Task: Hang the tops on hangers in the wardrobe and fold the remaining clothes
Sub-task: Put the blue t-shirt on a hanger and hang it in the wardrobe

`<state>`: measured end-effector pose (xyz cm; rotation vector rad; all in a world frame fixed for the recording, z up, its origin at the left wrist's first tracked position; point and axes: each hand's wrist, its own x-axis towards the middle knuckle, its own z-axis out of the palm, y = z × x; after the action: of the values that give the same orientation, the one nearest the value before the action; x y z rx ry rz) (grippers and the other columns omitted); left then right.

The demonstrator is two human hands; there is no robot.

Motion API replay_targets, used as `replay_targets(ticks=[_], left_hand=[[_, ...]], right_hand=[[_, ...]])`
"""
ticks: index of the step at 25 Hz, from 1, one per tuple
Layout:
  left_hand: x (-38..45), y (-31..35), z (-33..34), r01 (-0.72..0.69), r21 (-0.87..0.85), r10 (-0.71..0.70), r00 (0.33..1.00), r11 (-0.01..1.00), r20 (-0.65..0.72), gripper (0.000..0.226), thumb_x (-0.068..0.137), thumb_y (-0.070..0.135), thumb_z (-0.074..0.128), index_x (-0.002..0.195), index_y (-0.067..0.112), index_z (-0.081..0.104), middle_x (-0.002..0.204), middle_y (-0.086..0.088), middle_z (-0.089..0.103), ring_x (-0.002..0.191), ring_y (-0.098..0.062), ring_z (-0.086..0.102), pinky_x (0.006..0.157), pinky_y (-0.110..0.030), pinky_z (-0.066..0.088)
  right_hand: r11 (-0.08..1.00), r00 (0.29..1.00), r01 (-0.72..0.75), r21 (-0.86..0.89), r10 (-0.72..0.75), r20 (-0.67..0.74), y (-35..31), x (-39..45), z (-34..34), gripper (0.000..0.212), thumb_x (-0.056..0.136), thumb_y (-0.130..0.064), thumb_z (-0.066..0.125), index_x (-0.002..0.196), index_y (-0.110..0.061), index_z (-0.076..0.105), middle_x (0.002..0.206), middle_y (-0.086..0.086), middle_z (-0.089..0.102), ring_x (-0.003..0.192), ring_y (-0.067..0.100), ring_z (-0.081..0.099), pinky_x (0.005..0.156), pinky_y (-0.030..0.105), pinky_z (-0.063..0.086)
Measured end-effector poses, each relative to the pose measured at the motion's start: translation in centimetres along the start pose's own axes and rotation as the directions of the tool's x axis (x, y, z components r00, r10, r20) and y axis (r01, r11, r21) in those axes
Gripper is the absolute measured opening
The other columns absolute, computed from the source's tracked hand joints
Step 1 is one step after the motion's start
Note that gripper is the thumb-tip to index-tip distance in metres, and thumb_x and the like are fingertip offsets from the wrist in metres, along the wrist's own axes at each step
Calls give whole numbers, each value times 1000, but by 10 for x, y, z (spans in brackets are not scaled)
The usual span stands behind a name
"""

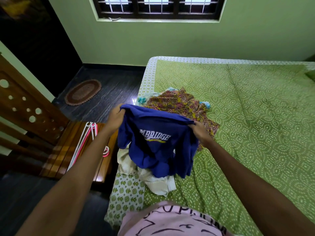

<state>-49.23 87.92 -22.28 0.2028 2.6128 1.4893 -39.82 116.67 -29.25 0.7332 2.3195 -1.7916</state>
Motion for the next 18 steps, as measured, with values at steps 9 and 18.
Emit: replay_targets(ticks=[9,18], left_hand=[[-22,-41,-6,496,579,-720,148,647,678,36,91,7,49,121,-12,51,110,-24,64,104,-35,60,69,-28,54],[-63,-136,41,297,193,-349,863,935,365,25,87,-5,56,68,11,57,74,-5,58,73,-14,50,64,-25,39]], right_hand=[[626,328,-229,-745,771,546,-12,-22,4,50,65,-50,73,95,-10,65,88,1,72,79,13,68,77,26,55],[500,872,213,-839,291,395,62,-3,17,35,74,-25,76,92,4,66,76,6,57,76,20,52,53,26,35]])
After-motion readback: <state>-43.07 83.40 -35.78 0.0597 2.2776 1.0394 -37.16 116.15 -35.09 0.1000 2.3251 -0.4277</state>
